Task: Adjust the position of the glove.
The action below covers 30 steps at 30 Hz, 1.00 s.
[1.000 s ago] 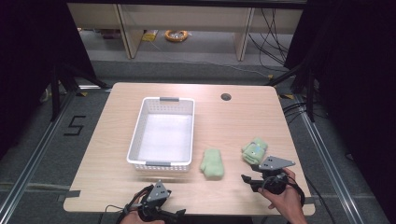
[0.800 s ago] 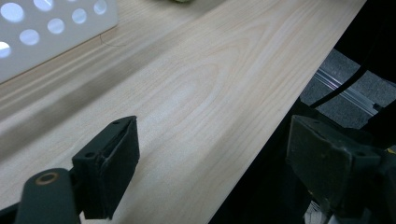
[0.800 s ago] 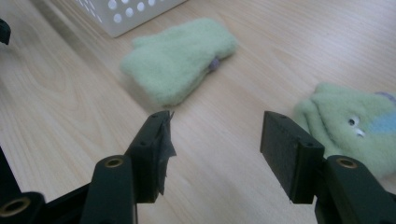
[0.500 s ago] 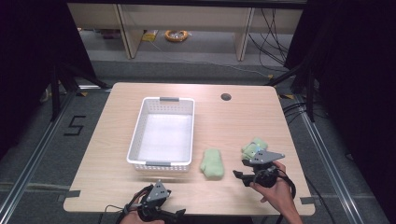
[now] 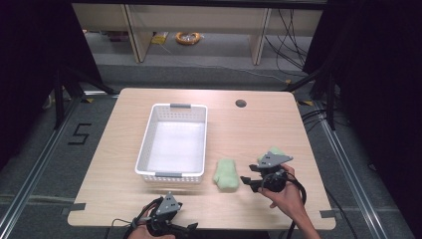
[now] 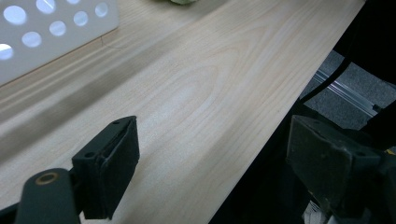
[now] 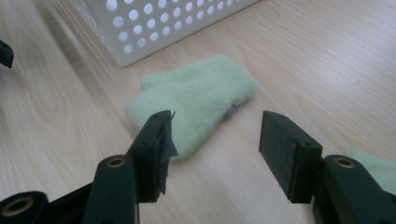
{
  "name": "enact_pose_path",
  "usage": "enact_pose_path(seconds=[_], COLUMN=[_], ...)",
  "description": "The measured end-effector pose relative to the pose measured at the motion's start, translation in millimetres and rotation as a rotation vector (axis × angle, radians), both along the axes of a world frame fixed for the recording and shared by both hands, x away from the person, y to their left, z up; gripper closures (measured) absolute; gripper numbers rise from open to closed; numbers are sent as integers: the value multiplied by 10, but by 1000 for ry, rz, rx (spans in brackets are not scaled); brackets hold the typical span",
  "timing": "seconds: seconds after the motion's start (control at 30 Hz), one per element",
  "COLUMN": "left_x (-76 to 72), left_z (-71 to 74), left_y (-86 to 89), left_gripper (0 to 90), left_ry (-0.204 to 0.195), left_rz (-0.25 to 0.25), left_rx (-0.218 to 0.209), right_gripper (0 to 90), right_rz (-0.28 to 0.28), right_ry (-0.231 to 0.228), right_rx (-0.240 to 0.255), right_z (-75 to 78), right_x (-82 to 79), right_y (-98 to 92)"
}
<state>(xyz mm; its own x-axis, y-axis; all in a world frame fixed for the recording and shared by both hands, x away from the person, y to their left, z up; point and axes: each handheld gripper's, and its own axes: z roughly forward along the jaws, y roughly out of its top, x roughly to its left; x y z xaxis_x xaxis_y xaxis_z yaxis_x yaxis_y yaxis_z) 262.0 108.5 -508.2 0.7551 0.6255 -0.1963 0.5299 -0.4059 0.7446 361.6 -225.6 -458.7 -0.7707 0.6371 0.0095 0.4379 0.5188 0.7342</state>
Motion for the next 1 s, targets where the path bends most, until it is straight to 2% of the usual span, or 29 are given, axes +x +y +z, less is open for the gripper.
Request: enact_pose_path(seconds=[0.07, 0.1, 0.2, 0.23, 0.27, 0.33, 0.43, 0.47, 0.5, 0.57, 0.63, 0.67, 0.73, 0.77, 0.83, 0.87, 0.9, 0.93, 0.97, 1.0], left_x=[5, 6, 5, 6, 6, 10, 1, 10, 2, 5, -6, 6, 3, -3, -3, 0, 12, 5, 2, -5], left_z=[7, 7, -1, 14, 6, -2, 4, 7, 2, 5, 8, 11, 15, 13, 11, 12, 17, 7, 7, 5], left_y=[17, 17, 12, 24, 16, 3, 10, 20, 11, 17, 9, 23, 21, 7, 8, 13, 32, 22, 18, 3], left_gripper=[164, 164, 164, 164, 164, 164, 164, 164, 164, 165, 164, 164, 164, 164, 164, 164, 164, 164, 165, 164], left_ry=[-1, -2, 10, 7, -1, -9, 0, -5, 8, 9, 13, 5, 1, -3, -3, -2, -9, 5, 6, 0], left_rz=[-15, -14, 5, -20, -15, 3, -4, -18, 2, 3, 8, 1, -8, -4, -4, -8, -19, -1, -4, -7], left_rx=[20, 18, 13, 27, 17, 21, 11, 19, 7, 13, -2, 24, 21, 0, -1, 4, 34, 24, 20, 2], right_gripper=[461, 463, 468, 471, 480, 487, 503, 507, 514, 524, 529, 533, 547, 563, 572, 575, 576, 576, 580, 585], right_rz=[7, 15, 31, 32, 26, 40, 51, 66, 72, 85, 92, 89, 107, 108, 89, 101, 93, 89, 95, 89], right_ry=[8, -7, -4, -9, 7, -1, 3, 19, 19, 29, 48, 53, 75, 78, 77, 79, 86, 89, 102, 111], right_rx=[5, 9, -5, -4, -2, -4, -2, -21, -13, -12, -23, -19, -32, -33, -26, -37, -31, -25, -43, -41], right_z=[3, -6, -6, -8, -8, -17, -39, -34, -56, -85, -109, -123, -148, -166, -200, -197, -213, -220, -226, -240], right_x=[46, 67, 126, 140, 155, 201, 247, 266, 287, 323, 359, 372, 414, 432, 451, 467, 477, 482, 496, 498], right_y=[52, 66, 127, 142, 168, 209, 298, 316, 354, 417, 473, 493, 523, 537, 567, 563, 577, 582, 579, 589])
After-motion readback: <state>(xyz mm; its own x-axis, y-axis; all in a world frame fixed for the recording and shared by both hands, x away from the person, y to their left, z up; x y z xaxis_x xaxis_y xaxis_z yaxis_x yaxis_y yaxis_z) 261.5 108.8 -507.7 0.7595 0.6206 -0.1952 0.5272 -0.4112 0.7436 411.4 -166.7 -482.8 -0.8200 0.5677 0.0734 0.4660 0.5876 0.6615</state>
